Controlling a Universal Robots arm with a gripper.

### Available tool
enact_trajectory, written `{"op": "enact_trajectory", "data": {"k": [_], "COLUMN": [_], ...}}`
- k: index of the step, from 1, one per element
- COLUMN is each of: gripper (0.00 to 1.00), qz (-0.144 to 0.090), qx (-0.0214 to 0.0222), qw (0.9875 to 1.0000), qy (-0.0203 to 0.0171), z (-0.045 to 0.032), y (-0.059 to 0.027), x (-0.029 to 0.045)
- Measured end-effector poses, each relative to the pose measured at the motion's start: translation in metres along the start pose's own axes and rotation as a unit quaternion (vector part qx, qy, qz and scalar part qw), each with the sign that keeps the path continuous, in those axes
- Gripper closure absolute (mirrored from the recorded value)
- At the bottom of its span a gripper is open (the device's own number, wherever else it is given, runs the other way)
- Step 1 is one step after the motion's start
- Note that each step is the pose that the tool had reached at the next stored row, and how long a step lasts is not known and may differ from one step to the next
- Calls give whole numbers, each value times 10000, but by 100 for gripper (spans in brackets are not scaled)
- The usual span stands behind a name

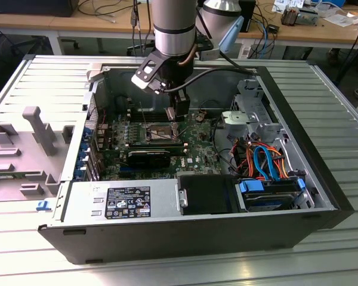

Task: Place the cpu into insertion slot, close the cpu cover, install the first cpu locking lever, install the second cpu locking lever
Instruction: 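Place the cpu into insertion slot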

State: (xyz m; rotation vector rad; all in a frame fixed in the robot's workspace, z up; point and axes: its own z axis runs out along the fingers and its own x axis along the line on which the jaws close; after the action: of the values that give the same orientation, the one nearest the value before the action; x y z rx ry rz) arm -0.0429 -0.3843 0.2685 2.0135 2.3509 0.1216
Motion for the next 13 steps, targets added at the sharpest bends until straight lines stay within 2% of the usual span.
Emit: {"op": "enact_trajectory", "data": {"k": [13], "gripper": [45], "qz": [75], "qx": [-1], "qw": [10000], "qy": [-7], "z": [3], "y": [0], "x": [0]}}
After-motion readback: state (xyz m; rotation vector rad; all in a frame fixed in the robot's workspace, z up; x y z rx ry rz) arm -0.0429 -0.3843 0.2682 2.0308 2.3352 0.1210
